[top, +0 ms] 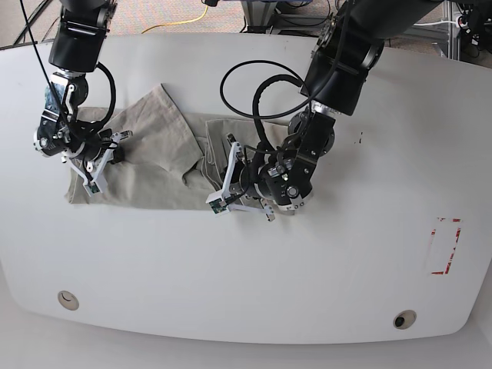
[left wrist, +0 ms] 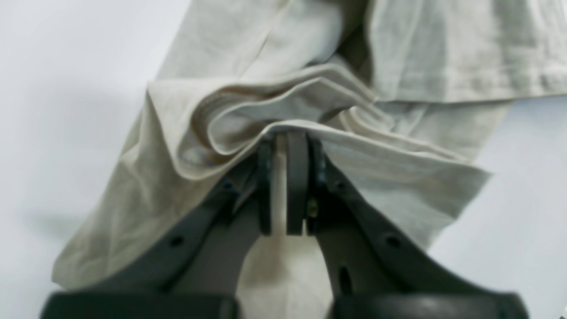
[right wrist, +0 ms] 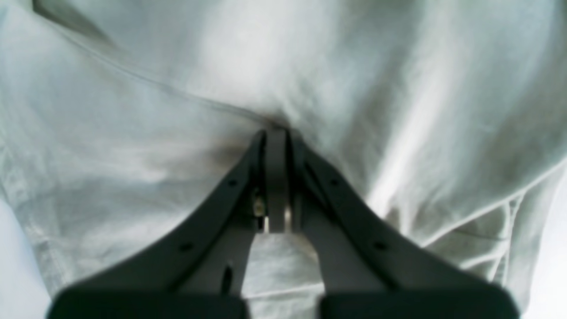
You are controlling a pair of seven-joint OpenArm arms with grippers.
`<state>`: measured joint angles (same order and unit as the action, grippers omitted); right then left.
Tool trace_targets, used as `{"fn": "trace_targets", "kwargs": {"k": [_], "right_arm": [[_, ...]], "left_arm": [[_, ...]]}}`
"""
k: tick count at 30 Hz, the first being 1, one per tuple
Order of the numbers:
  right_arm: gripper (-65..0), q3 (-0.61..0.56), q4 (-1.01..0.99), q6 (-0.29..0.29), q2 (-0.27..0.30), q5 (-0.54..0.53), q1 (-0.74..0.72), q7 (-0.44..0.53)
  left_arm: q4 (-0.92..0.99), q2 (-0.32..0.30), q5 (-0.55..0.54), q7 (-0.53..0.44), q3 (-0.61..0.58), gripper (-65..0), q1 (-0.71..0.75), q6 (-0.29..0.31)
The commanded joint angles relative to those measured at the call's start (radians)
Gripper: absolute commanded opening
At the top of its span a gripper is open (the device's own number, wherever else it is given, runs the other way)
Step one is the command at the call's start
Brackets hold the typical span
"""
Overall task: Layout the t-shirt on the table in an organized manner, then fold the t-shirt properly
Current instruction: 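Lay the left gripper's end over the strip's middle, folding it in half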
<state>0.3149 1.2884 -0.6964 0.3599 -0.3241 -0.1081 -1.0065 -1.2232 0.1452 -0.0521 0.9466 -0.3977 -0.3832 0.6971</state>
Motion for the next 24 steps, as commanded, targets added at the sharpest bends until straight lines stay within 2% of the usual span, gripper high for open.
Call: {"fn": "trace_targets", "kwargs": {"k": [1,7,17,24], "right_arm": [[-64.0,-0.006,-0.01,-0.002,-0.002,0.035,0.009,-0.07],[-64.0,-0.006,-0.01,-0.002,-0.002,0.035,0.009,-0.07],[-64.0,-0.006,-0.01,-0.002,-0.002,0.035,0.009,-0.07],[-64.0,-0.006,-0.01,-0.002,-0.002,0.035,0.009,-0.07]], "left_arm": [[0.007,0.012,-0.015,-0.048,-0.017,-63.1,-0.056,0.001],[-0.033,0.012,-0.015,-0.113,-0.033,-63.3,-0.061,0.001],[-0.211,0.012,-0.01,-0.099,0.032,-63.3,0.002,0.001],[-0.297,-0.057,-0.013,-0.067,0.038,-63.3,0.057,0.001]]}}
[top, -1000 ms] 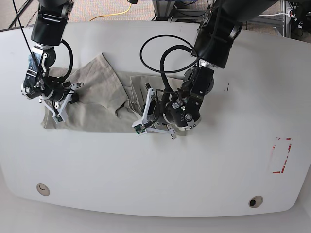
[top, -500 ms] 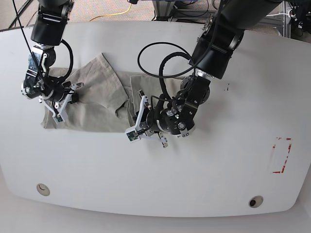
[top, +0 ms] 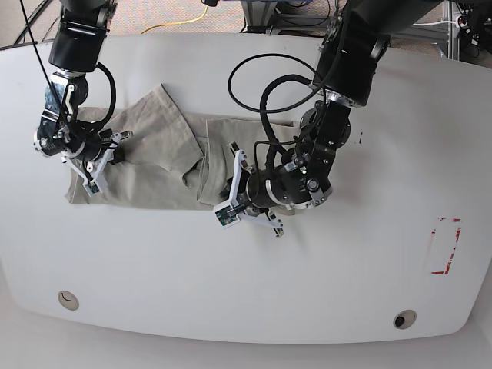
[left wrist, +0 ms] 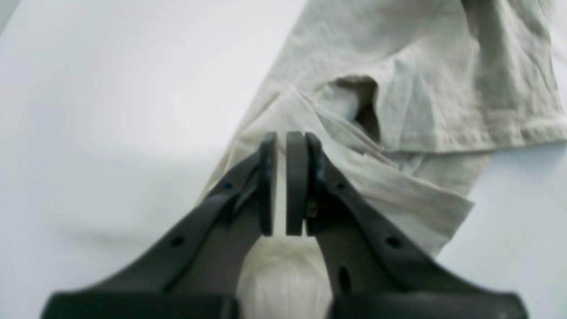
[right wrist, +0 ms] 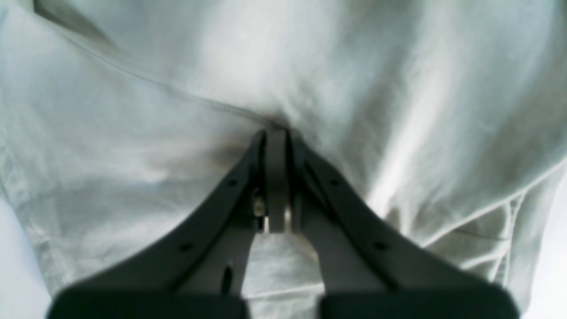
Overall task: Layout the t-shirt on the table in an organized manner, then fold the t-shirt properly
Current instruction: 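Lay the left gripper's end over the strip's middle, folding it in half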
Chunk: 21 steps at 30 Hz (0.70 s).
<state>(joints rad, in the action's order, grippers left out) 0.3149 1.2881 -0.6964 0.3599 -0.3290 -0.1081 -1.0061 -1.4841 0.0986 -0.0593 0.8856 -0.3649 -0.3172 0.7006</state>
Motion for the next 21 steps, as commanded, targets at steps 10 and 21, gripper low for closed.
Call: {"fn": "trace_targets", "kwargs": {"k": [10,21], "right_arm": [[-64.0,-0.006,-0.009,-0.002,-0.002,0.04,0.009,-0.07],[-64.0,-0.007,-0.011,-0.002,0.006,-0.04,0.009,-0.07]], "left_arm": [[-0.134,-0.144,-0.007,-0.003,0.019,-63.3,0.126,-0.002],[-0.149,-0.159,-0.053,-0.003,0.306,-63.3,0.204,-0.002]]}}
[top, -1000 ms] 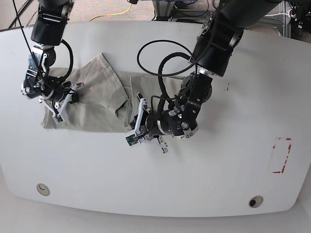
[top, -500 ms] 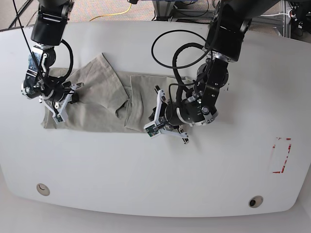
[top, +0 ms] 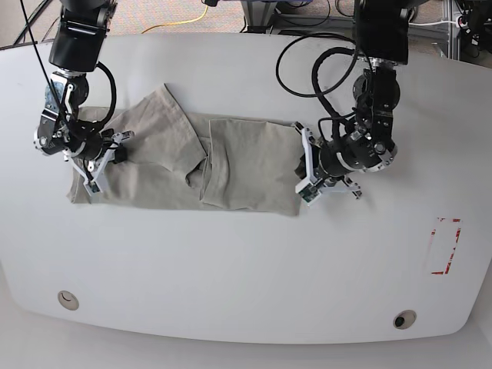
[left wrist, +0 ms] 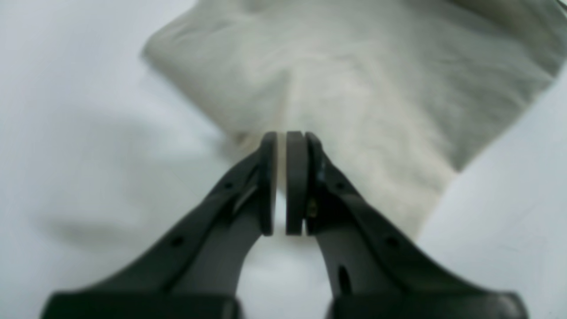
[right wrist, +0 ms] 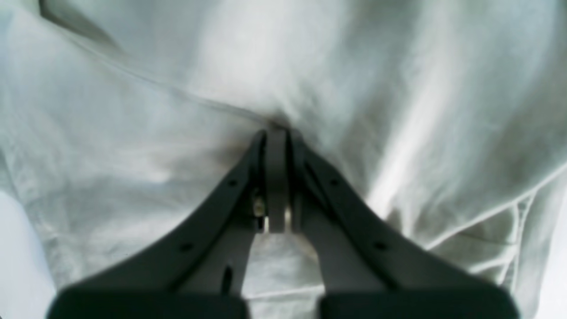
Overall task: Layout the t-shirt on the table in an organized manner, then fold the t-shirt properly
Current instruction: 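Lay the left gripper's end over the strip's middle, folding it in half, then regrasp the strip end at its corner with the right gripper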
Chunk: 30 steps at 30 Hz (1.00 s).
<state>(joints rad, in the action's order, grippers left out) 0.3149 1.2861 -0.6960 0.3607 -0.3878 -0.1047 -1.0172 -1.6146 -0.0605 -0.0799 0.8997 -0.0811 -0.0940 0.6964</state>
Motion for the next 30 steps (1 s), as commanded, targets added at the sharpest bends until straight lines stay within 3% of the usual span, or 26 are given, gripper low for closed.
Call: {"fn": "trace_targets", "kwargs": {"k": [1,14,21,30], "right_arm": [[-64.0,-0.007,-0.009,-0.002,0.005,0.019,0.006,-0.059],[-64.0,-0.007,-0.007,-0.002,0.005,0.02,0.006,-0.059],[-64.0,-0.007,-0.007,-0.002,0.007,0.02,0.006,-0.059],[-64.0,-0.007,-0.007,-0.002,0.007,0.019,0.006,-0.059]], "left_arm": [[-0.019,0.0,-0.039,-0.017,0.037,-63.2,-0.019,0.002],[-0.008,0.018,-0.056,-0.018,0.054,-63.2,-0.048,0.002],[0.112,0.034,-0.054,-0.029,0.057,-63.3,-0.094,0.002],[0.288,0.035,-0.054,-0.118,0.053,-63.3,-0.112,0.002]]}}
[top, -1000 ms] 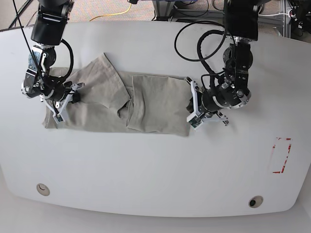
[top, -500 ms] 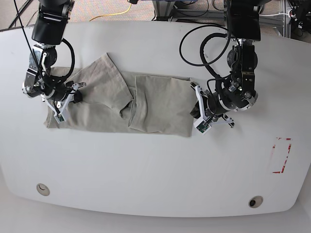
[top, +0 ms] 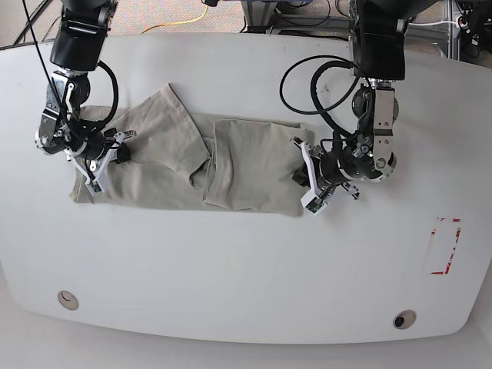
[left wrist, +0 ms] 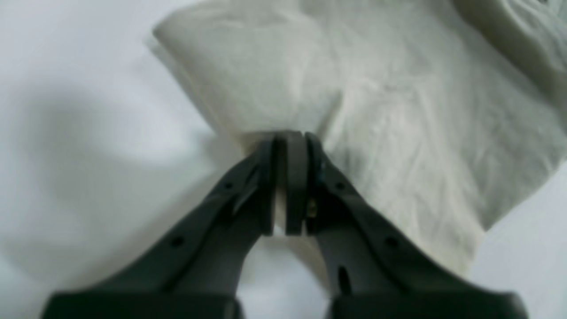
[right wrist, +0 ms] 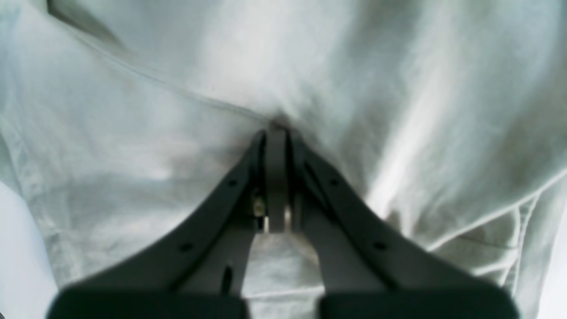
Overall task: Layout the t-shirt on the table in an organized manner, then fold the t-shirt properly
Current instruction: 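Regrasp the strip end at its corner with the right gripper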
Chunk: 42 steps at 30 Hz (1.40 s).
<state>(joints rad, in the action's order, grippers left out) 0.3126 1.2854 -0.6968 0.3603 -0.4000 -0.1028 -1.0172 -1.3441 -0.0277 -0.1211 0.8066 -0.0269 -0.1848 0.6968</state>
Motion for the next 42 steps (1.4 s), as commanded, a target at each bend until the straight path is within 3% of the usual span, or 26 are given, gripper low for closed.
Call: {"fn": "trace_targets", "kwargs": {"k": [1,11,17,20,23,28,35,40,42], "right_arm": [[-64.0,-0.005,-0.006,-0.001,0.007,0.031,0.004,-0.059],[-63.7,-0.005,0.015,-0.001,0.009,0.023,0.002,-0.061],[-61.8,0.047,0.208,-0.001,0.001,-0.015,0.002,-0.162],[-53.7,0.107,0.288,-0.001,0.0,-0.089,-0.004,-0.22],[-38.7,0.175,0.339,-0.001,0.0,-0.173,-0.036,-0.295],[-21.1,0.32,0.343,-0.001,0.0,-0.304,-0.056,-0.372],[-13.8,0.461,0.129,-0.001,0.039,-0.471,-0.054,-0.379],[-1.6,0.488,-0.037,-0.001,0.088,-0.607,-0.024,-0.375],[0.0,0.489,-0.049,-0.001,0.105,-0.644,-0.002,-0.351]], "left_arm": [[0.031,0.002,-0.012,-0.031,-0.001,-63.3,-0.023,0.001],[0.117,-0.013,-0.01,-0.042,0.003,-63.3,-0.034,0.001],[0.117,-0.031,-0.013,-0.042,0.005,-63.3,-0.031,0.001],[0.114,-0.031,-0.013,-0.042,0.005,-63.3,-0.018,0.001],[0.113,-0.036,-0.013,-0.042,0.005,-63.3,-0.015,0.001],[0.113,-0.057,-0.015,-0.042,0.005,-63.3,-0.014,0.001],[0.113,-0.059,-0.015,-0.042,0.006,-63.3,-0.002,0.001],[0.111,-0.059,-0.015,-0.042,0.006,-63.3,-0.002,0.001],[0.111,-0.059,-0.015,-0.042,0.006,-63.3,-0.002,0.001]]}}
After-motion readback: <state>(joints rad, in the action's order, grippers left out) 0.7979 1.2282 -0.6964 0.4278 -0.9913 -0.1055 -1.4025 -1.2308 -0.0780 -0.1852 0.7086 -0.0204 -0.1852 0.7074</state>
